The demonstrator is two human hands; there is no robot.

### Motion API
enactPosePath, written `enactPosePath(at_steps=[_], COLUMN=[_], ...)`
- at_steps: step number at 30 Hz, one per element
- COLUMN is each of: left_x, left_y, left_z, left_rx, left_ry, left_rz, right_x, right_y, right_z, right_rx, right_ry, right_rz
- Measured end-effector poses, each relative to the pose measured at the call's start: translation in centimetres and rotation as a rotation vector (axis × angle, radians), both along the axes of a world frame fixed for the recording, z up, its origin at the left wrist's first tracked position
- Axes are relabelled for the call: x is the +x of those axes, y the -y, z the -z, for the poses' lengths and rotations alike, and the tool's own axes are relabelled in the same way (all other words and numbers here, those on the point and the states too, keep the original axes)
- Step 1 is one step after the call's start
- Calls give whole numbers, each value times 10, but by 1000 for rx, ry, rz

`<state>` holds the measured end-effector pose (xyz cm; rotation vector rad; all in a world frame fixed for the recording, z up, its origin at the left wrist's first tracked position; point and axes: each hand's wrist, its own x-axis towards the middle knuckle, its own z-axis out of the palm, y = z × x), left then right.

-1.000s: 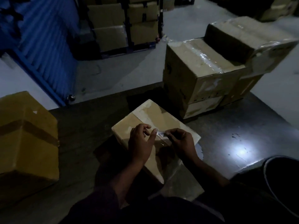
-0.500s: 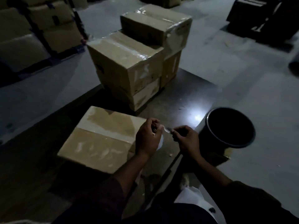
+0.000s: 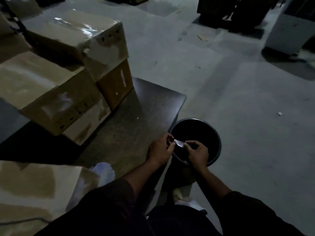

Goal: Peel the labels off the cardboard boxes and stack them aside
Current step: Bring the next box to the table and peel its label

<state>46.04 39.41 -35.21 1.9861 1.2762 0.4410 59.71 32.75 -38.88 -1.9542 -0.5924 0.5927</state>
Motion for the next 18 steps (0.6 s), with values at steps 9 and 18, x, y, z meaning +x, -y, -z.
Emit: enactPosePath(at_steps=[9,18], left_x=[96,108], left_y=[-14,-27], left_z=[32,40], left_rx=[-175,-194], left_ry=[-153,-214], left_rz=[87,44], right_x=[92,109], right_y=[-18,-20], right_z=[35,59], right_rx=[-268,-372], right_ry=[-47,-51], right_rz=[26,-76])
